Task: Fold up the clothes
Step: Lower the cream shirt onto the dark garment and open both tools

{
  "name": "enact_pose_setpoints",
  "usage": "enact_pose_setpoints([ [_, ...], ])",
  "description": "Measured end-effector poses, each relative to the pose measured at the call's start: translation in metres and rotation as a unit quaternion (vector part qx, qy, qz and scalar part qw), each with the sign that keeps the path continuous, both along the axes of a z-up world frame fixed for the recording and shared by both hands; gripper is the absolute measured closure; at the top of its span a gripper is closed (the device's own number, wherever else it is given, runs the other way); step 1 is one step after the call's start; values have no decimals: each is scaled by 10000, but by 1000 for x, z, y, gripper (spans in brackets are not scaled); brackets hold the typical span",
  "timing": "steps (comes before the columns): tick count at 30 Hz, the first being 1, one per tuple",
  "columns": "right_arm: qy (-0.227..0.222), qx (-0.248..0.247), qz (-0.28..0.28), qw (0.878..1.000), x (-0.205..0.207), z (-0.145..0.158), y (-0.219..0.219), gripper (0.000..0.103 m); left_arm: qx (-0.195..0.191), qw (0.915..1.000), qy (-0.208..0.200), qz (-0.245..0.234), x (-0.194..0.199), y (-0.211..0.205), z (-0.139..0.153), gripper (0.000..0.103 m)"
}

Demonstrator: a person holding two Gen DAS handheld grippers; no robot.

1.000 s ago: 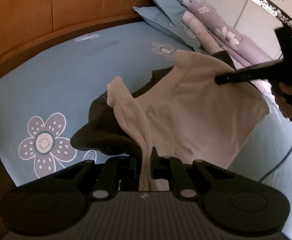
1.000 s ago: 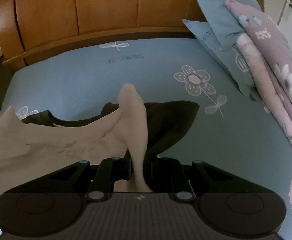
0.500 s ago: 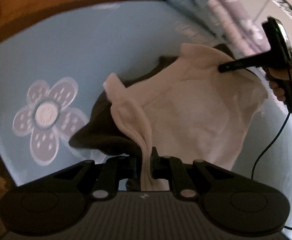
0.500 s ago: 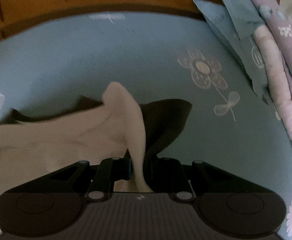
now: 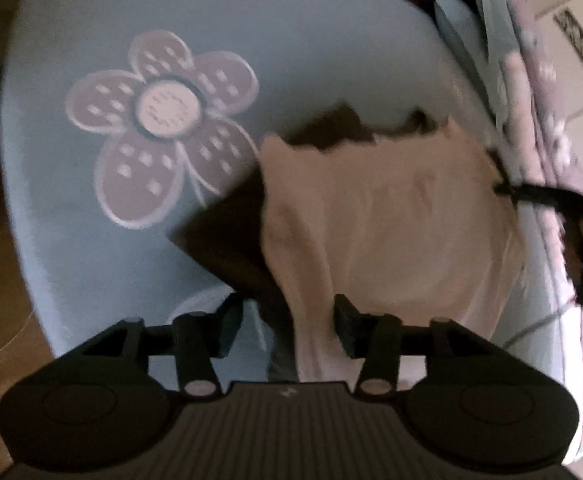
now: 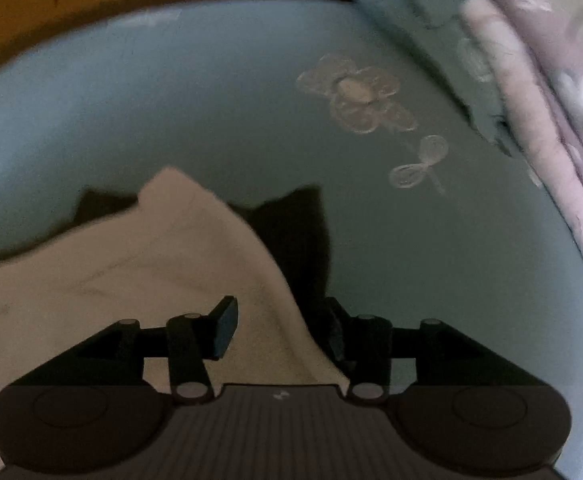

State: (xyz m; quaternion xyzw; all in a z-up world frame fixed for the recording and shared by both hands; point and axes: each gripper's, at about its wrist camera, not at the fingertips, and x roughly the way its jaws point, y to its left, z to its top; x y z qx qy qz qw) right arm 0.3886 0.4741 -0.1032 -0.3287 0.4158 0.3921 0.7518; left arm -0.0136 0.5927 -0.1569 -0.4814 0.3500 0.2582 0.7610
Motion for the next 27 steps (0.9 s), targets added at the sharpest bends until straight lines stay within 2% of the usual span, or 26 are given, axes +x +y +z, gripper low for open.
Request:
enact_pose_setpoints([
  [1,22,229,-128,9997,1,13,-13,46,-41,10000,-55,60,-4,5,-1,36],
  [4,243,675,-374,9967,-8,34,-45,44,-510,9969,-434,406,-12,22,-20,35],
  [5,308,735,-434,9959,-13,36,-53,44,-715,9940,-586,578,-13,27,-28,34],
  [6,356,733,-482,9955,-19,36,-61,44,-908,9887,-939,743,-16,32,-32,32],
  [7,403,719,-516,9953,-25,35,-68,44,-1023,9854,-1053,868,-17,36,-35,36],
  [8,439,679,-526,9953,-30,32,-73,44,-1128,9823,-1127,987,-16,40,-38,42],
  [9,477,638,-539,9954,-35,28,-78,44,-958,9849,-1080,961,-13,40,-35,69],
  [10,545,598,-539,9953,-40,24,-82,44,-689,9901,-921,806,-7,38,-30,90],
  [12,680,504,-526,9950,-49,16,-87,44,-20,9975,-521,476,5,31,-17,91],
  [14,834,446,-532,9941,-56,9,-93,44,483,9975,-278,424,10,21,-6,91],
  [17,1189,566,-602,9895,-66,3,-102,44,683,9964,219,457,12,15,-13,88],
  [20,1660,669,-391,9831,-84,-3,-108,45,525,9963,14,676,3,15,-12,81],
  [23,2041,874,334,9745,-118,-5,-113,45,515,9951,-112,842,-8,10,-2,59],
  [25,2133,859,1225,9655,-156,-6,-115,48,586,9946,-72,854,-15,4,7,55],
  [27,1971,736,2170,9532,-199,-9,-116,53,662,9945,86,810,-18,-4,13,55],
])
